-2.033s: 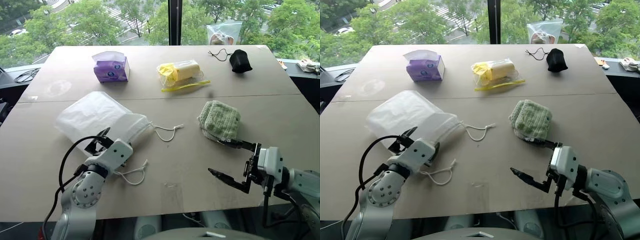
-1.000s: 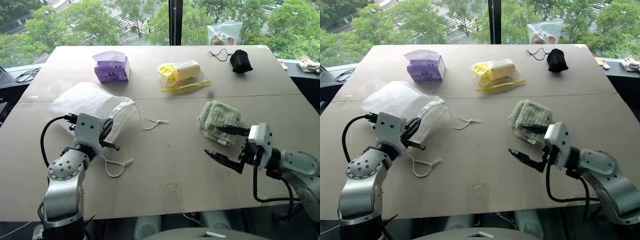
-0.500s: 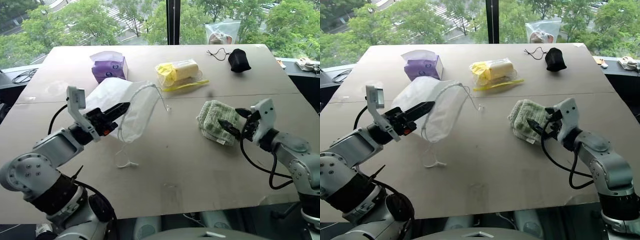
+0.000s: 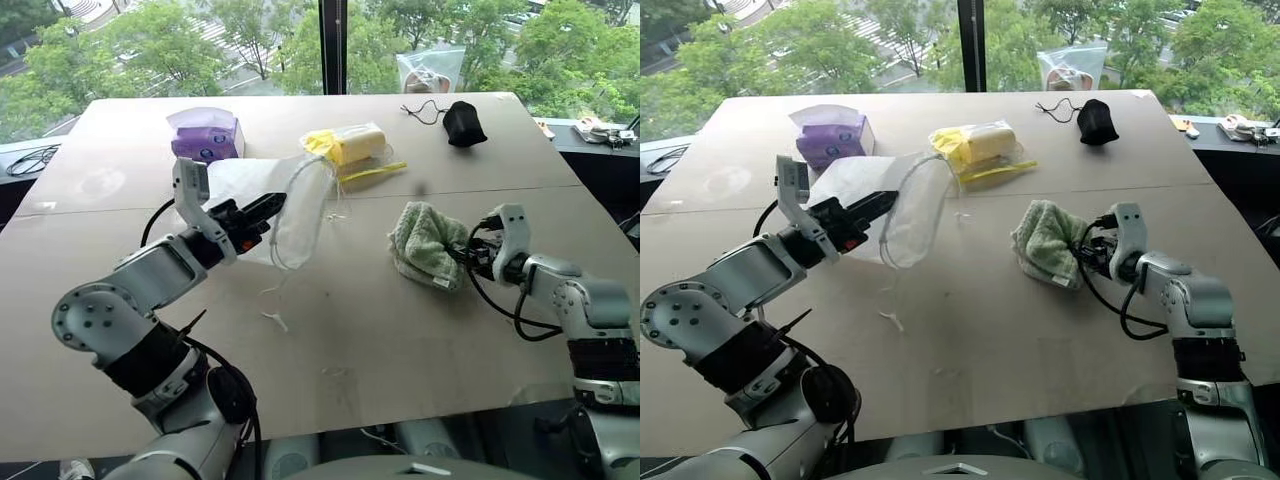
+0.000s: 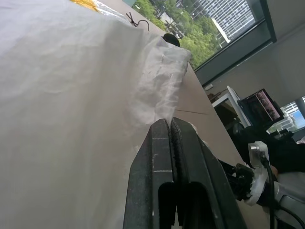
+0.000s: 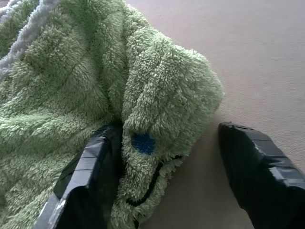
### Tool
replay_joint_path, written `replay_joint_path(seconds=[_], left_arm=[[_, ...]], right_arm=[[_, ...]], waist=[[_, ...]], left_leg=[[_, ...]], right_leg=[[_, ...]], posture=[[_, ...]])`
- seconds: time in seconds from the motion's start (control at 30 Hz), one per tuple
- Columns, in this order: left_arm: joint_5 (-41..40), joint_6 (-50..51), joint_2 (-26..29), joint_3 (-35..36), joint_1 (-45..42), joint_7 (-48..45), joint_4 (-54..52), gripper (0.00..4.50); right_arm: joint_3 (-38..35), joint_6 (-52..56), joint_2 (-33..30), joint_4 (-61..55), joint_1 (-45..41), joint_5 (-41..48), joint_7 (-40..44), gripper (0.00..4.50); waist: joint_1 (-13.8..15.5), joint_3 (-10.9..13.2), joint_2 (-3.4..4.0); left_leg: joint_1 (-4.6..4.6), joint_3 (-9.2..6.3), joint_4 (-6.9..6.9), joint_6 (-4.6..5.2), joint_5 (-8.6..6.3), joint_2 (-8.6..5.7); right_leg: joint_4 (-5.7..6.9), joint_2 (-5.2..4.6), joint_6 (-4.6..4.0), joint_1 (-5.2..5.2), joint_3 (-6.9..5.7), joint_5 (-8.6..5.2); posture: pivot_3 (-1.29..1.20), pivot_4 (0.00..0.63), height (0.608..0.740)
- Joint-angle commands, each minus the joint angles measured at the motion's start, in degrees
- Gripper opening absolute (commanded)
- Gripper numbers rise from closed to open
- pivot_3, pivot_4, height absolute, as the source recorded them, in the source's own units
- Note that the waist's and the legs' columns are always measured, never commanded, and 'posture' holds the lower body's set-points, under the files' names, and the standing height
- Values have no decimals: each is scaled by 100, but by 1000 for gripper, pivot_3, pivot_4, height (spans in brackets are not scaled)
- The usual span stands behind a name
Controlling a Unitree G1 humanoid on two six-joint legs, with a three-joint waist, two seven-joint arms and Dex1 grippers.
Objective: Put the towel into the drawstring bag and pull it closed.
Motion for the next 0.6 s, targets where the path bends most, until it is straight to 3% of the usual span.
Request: replay_joint_path(seconds=[0.03,0.07,0.2,0.33,0.5,0.6], left_arm=[[-3,-43,-116,-109,148,112,-51,0],[14,-86,-138,-119,204,140,-35,0],[66,-248,-136,-199,316,173,87,0],[0,-327,-143,-218,222,238,309,0],[-70,-284,-210,-433,207,242,450,0],[-141,-244,-253,-560,224,221,435,0]], right_arm=[[294,112,475,-78,147,371,383,1657],[243,99,561,-125,127,434,420,1516],[91,-521,764,-187,153,435,634,48],[-165,-625,800,-673,272,978,1140,48],[-479,33,932,-1786,416,2854,1843,48],[-411,139,1130,-1908,306,3348,1822,48]], waist=[[-40,0,0],[-69,0,1],[-93,5,7],[-25,19,27],[74,31,41],[75,31,41]], left_leg=[[1,1,0,0,0,1],[0,2,0,-1,0,8],[0,0,-8,-1,0,13],[-18,-1,-8,-1,0,9],[-55,1,-7,-1,0,-6],[-64,-2,-6,0,0,-7]], right_leg=[[1,1,0,0,1,0],[1,3,-1,-1,1,1],[1,7,-2,-4,0,0],[-1,2,-2,-19,-5,0],[-4,-1,-13,-50,-5,8],[-7,-7,-17,-53,-8,10]], posture=[[0,150,740],[0,150,740],[0,150,740],[0,150,740],[0,150,740],[0,150,740]])
